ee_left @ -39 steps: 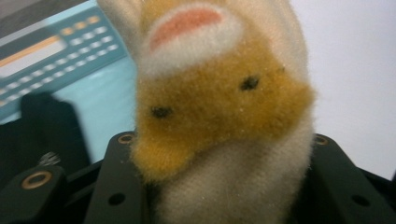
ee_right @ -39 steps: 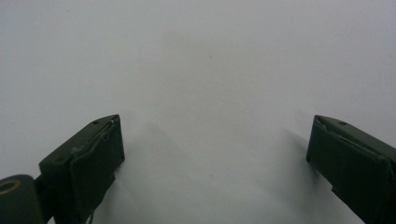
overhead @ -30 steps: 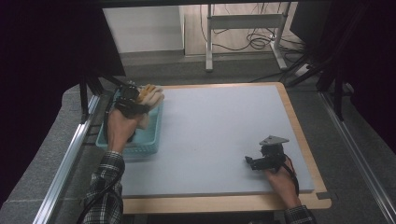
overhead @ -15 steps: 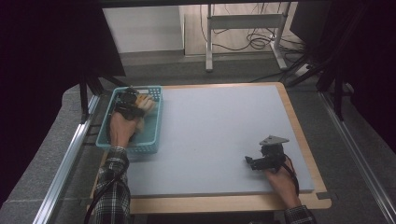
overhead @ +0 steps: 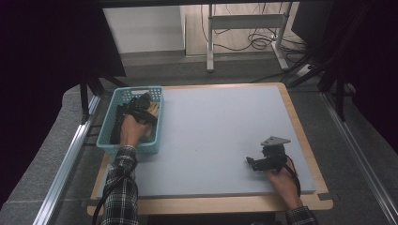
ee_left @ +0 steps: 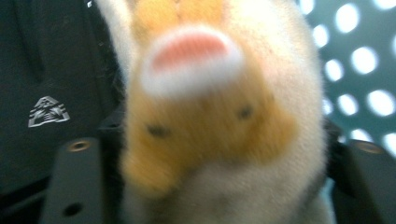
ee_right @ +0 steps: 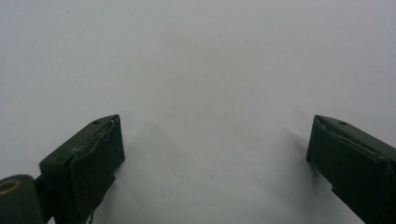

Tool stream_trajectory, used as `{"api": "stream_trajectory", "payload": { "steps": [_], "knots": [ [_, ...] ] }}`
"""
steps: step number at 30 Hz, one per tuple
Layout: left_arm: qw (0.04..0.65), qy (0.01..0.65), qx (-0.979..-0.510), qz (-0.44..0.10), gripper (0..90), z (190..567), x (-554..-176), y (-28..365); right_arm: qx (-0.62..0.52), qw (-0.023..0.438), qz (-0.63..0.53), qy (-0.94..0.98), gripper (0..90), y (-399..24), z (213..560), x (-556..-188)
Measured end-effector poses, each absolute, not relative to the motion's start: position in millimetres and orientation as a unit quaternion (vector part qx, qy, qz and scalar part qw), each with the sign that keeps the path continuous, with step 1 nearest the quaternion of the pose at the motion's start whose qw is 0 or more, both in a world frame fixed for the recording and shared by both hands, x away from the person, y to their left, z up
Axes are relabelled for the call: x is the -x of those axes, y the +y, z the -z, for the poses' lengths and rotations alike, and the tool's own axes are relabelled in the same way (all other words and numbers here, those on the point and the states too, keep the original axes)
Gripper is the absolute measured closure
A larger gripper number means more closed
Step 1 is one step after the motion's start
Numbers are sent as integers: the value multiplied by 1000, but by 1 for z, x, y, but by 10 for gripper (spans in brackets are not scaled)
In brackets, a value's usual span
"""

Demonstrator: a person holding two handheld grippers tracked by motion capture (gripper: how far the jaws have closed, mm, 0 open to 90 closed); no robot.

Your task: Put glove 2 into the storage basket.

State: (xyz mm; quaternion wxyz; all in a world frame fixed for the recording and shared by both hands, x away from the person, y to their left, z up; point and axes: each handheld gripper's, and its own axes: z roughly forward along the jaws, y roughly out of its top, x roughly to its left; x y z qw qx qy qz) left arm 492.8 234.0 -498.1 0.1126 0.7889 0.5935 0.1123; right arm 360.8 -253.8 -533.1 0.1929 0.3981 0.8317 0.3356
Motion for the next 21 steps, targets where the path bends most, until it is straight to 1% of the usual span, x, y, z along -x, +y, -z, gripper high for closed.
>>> {"api": "stream_trajectory", "payload": {
  "steps": [2,3,4,6,8,10,12,14,15,17,18,21],
  "knots": [
    [118,597,-788,-93,199,496,-491,241,-398,193,-336,832,39,-254,533,-361],
    [128,596,-788,-84,103,494,-490,243,-398,193,-336,832,38,-254,533,-361],
    [143,594,-788,-77,85,488,-486,247,-398,193,-336,832,38,-254,533,-361],
    [160,587,-790,-80,80,478,-481,252,-398,193,-335,832,38,-254,533,-361],
    [190,582,-785,-90,94,467,-474,259,-398,193,-335,832,38,-254,533,-361],
    [210,583,-778,-105,166,456,-468,267,-398,193,-335,832,38,-254,533,-361],
    [223,593,-763,-126,298,449,-463,276,-398,193,-335,832,38,-254,533,-361],
    [220,610,-748,-144,495,448,-461,284,-398,193,-335,832,38,-254,533,-361],
    [217,615,-744,-145,588,450,-461,285,-398,193,-335,832,38,-254,533,-361],
    [195,618,-748,-142,683,460,-463,285,-398,193,-335,832,38,-254,533,-361],
    [178,618,-754,-134,714,467,-466,282,-398,193,-335,832,38,-254,533,-361],
    [164,616,-760,-127,776,479,-471,275,-398,193,-335,832,38,-254,533,-361]
  ]
}}
